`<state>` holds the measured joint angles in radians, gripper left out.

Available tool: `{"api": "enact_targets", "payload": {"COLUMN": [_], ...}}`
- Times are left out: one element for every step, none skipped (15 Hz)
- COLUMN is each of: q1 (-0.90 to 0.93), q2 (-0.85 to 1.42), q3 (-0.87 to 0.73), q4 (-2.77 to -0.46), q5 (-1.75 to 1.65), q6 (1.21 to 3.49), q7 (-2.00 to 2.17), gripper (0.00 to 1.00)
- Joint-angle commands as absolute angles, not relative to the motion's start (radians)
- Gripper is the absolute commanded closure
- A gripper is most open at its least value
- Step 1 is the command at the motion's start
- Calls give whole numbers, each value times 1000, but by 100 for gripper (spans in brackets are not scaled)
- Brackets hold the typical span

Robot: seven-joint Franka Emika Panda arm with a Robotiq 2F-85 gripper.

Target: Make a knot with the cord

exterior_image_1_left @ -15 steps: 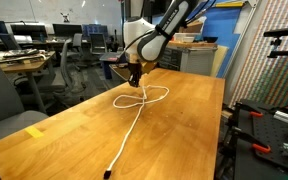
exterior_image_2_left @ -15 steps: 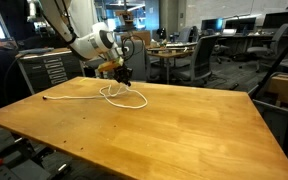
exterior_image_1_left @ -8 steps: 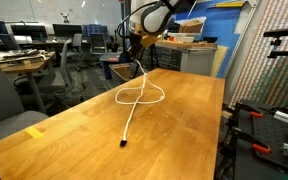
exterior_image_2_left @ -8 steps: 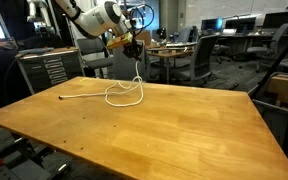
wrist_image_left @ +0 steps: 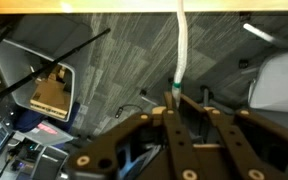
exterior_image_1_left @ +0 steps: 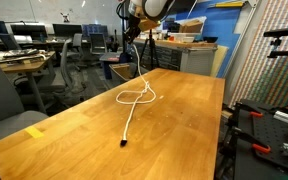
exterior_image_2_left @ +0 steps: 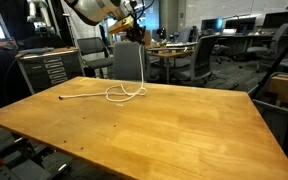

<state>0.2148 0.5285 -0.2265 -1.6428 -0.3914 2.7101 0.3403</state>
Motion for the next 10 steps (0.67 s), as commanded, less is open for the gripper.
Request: {"api": "enact_targets", "payload": {"q1": [264, 267, 257, 250, 240, 236, 218, 201, 186, 172], "q2": [496, 490, 475, 466, 459, 460, 455, 451, 450, 451], "q3": [-350, -377, -388, -398, -400, -411, -400, -391, -381, -371], "q4": [-1619, -1606, -1594, -1580, -1562, -1540, -1522, -1501, -1482, -1465], "q5": [-505, -524, -530, -544, -554, -566, -564, -556, -546, -539], "q6": [2773, 2774, 2760, 2743, 2713, 2688, 2660, 2631, 2607, 2585], "q7": [459, 487, 483, 470, 435, 436, 413, 406, 400, 390], "gripper": [93, 93, 93, 94, 94, 93, 94, 94, 94, 94]}}
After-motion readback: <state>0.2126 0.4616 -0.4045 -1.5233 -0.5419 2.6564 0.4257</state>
